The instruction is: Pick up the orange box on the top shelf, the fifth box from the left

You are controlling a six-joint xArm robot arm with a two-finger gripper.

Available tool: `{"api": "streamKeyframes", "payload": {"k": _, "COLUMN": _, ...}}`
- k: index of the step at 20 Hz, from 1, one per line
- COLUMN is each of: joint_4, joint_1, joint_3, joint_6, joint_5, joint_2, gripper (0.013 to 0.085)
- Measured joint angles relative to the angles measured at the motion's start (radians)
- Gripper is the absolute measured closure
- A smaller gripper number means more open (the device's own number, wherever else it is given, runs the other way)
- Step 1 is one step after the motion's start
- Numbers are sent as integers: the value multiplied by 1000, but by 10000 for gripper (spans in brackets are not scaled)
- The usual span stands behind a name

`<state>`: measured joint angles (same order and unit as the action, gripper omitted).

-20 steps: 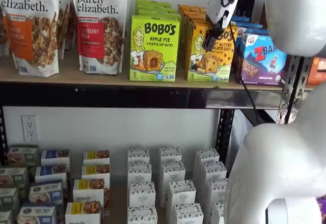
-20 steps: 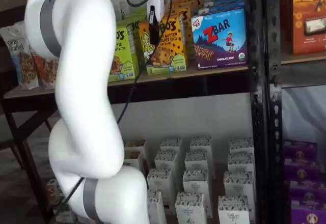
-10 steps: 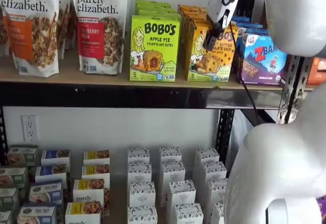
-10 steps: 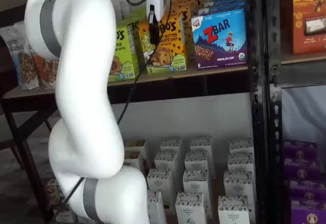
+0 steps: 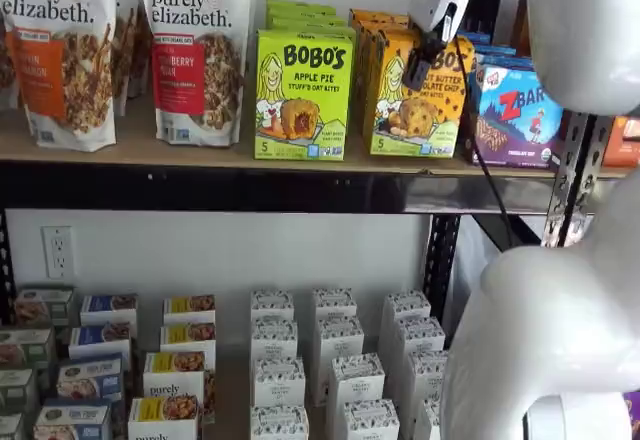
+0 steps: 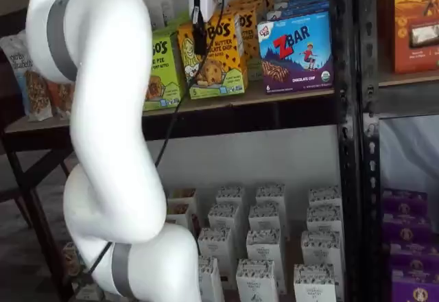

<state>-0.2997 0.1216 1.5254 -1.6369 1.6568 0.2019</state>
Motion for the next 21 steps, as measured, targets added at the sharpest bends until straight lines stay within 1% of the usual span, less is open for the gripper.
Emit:
{"api": "streamKeyframes", "payload": {"k": 6, "joint_4": 18, "joint_1": -32, "joint_3": -24, "joint_6": 38, "joint_5": 45, "joint_2": 62, "gripper": 610}}
{"api": "streamKeyframes", "payload": {"k": 11, "joint_4": 48, "joint_1": -58, "joint_3": -105, "joint_6": 59, "joint_5": 33, "joint_2": 153, "gripper": 610}}
{"api": "streamKeyframes", "payload": {"k": 15, "joint_4": 62, "joint_1": -62, "joint_3": -168, "joint_6": 62, "joint_5": 39, "joint_2": 218, "gripper": 610}}
{"api": "streamKeyframes", "payload": {"k": 21, "joint_4": 57, "joint_1": -51, "joint_3": -239, "joint_6": 54, "joint_5": 61, "joint_2": 297, "gripper": 610}}
